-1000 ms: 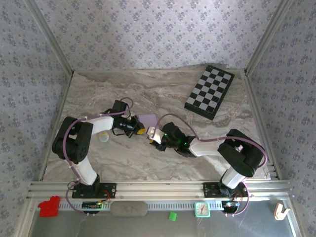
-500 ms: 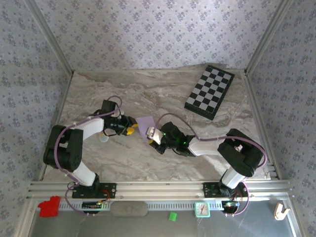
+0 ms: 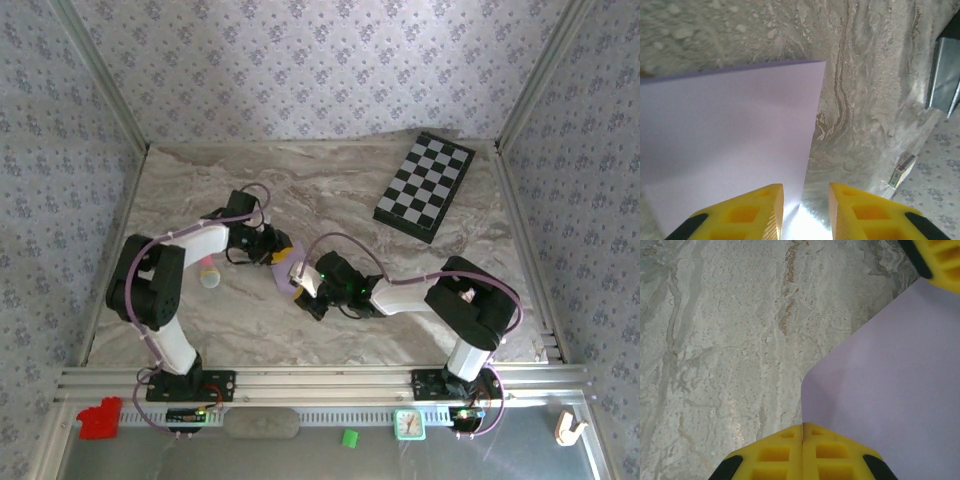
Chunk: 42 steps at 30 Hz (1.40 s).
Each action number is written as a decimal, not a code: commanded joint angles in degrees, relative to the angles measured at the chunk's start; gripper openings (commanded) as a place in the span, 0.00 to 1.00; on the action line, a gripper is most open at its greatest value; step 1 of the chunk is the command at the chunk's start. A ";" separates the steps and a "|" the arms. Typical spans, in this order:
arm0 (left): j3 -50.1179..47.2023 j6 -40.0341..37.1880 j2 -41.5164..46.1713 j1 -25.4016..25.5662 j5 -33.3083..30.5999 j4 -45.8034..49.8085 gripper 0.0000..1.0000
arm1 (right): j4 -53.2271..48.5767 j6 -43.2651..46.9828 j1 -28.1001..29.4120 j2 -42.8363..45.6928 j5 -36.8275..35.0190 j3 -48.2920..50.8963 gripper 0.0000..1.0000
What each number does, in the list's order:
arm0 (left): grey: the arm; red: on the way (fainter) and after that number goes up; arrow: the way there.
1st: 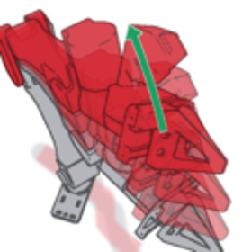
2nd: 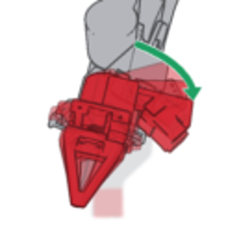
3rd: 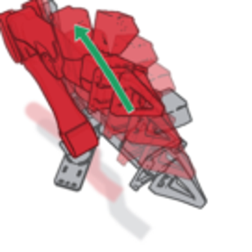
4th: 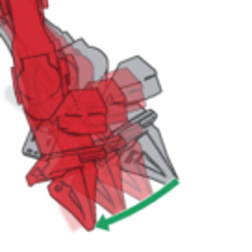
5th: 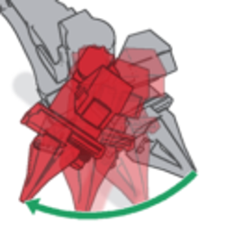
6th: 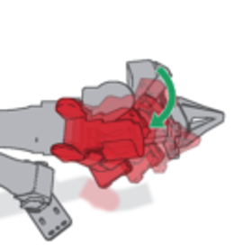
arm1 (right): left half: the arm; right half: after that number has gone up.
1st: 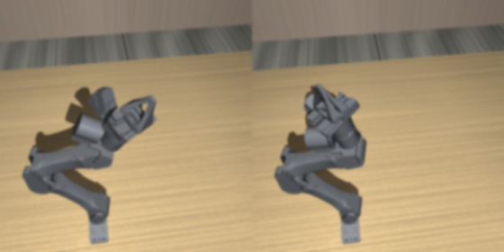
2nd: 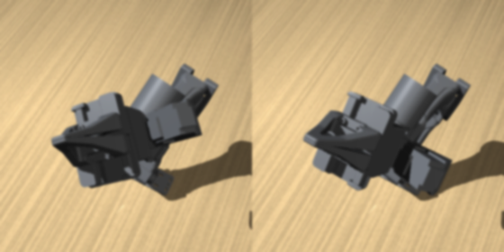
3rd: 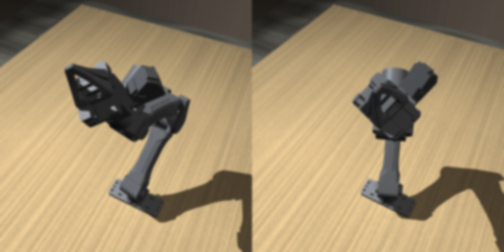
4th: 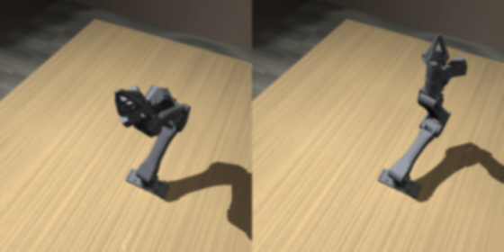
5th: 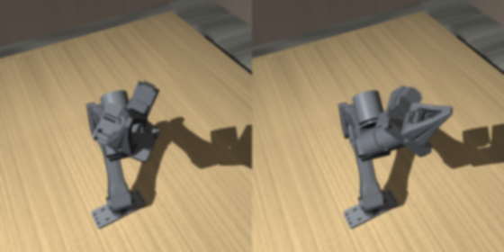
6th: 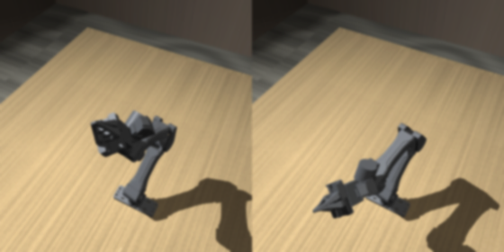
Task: Fold a paper plane with a square sheet of paper (pick it up from the middle)
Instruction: Third fold the triangle at the center of the table.
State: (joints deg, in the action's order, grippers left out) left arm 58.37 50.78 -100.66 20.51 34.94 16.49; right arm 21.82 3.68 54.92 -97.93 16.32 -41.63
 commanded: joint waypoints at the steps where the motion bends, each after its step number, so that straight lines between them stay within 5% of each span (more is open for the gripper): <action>1: 3.63 -4.21 -3.30 0.80 -3.05 5.13 0.25 | -0.82 -3.23 0.32 -0.46 2.14 -1.16 0.00; 14: 11.13 -9.89 -12.02 3.47 -8.78 13.07 0.14 | 0.85 -8.02 -0.51 -1.39 1.20 -1.55 0.00; 31: 13.41 -12.29 -15.33 4.62 -9.08 15.30 0.13 | -4.66 -14.71 -0.70 -2.53 -20.16 -4.44 0.01; 42: 11.59 -11.06 -15.00 4.62 -7.83 12.94 0.13 | -4.87 -17.20 -0.74 -3.26 -19.53 -4.87 0.01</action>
State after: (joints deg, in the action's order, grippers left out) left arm 71.64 39.68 -113.47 24.56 28.21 28.32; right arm 18.17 -11.66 54.37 -100.55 -2.22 -44.99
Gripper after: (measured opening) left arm 0.128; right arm 0.041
